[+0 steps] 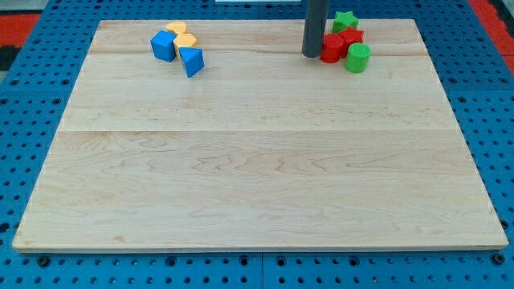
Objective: Move your arm closer to the group of blocks
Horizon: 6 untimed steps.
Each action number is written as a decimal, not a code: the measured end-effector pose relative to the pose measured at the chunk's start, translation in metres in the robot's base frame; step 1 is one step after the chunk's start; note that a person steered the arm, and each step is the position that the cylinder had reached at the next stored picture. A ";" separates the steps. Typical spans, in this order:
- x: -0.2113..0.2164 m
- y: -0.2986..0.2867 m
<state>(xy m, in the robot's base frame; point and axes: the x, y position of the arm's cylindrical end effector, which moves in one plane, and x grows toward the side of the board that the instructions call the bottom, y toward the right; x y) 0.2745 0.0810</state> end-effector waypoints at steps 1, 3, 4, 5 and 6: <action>0.000 -0.036; -0.046 -0.130; -0.071 -0.181; -0.078 -0.182; -0.074 -0.199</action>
